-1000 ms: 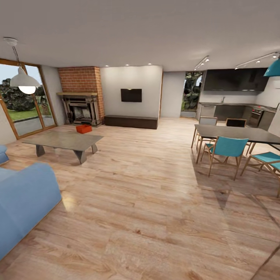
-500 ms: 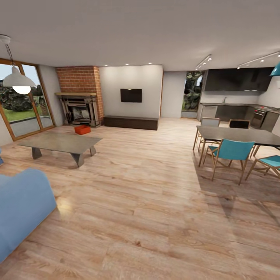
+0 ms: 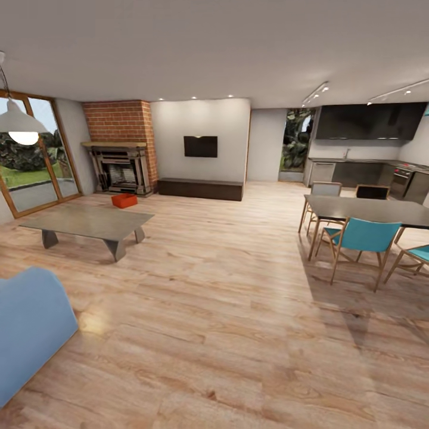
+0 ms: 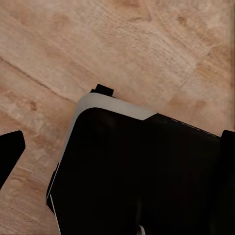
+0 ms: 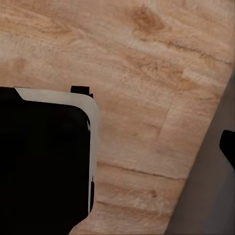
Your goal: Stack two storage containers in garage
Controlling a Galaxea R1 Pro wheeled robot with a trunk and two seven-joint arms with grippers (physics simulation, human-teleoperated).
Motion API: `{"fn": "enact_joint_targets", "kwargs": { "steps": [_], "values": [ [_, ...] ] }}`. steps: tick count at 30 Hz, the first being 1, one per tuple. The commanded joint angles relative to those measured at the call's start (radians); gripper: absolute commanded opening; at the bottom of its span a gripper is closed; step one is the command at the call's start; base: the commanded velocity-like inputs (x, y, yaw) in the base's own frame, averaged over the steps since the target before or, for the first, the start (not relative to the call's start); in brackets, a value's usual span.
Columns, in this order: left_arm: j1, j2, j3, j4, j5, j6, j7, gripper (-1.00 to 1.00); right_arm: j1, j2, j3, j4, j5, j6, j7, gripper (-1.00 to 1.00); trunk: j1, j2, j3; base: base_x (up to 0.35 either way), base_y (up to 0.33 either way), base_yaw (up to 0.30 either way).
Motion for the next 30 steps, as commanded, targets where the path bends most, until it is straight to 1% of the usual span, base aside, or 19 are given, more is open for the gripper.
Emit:
{"fn": "enact_joint_targets", "kwargs": {
  "steps": [1,20,30],
  "values": [
    [0.000,0.000,0.007,0.001,0.001,-0.004,0.002,1.00,-0.001,0.000,0.008,0.003,-0.009,-0.006,0.000,1.00,0.001,-0.001,-0.001,0.324,0.000,0.000],
    [-0.001,0.000,0.008,0.001,0.001,-0.003,0.002,1.00,-0.001,0.001,0.008,0.003,-0.007,-0.006,-0.002,1.00,0.001,-0.001,-0.001,0.324,0.000,0.000],
    [-0.001,0.001,0.007,0.001,-0.002,0.013,0.001,1.00,-0.001,0.001,0.008,0.003,-0.008,-0.006,-0.002,1.00,0.001,-0.001,-0.001,0.324,0.000,0.000]
  ]
}}
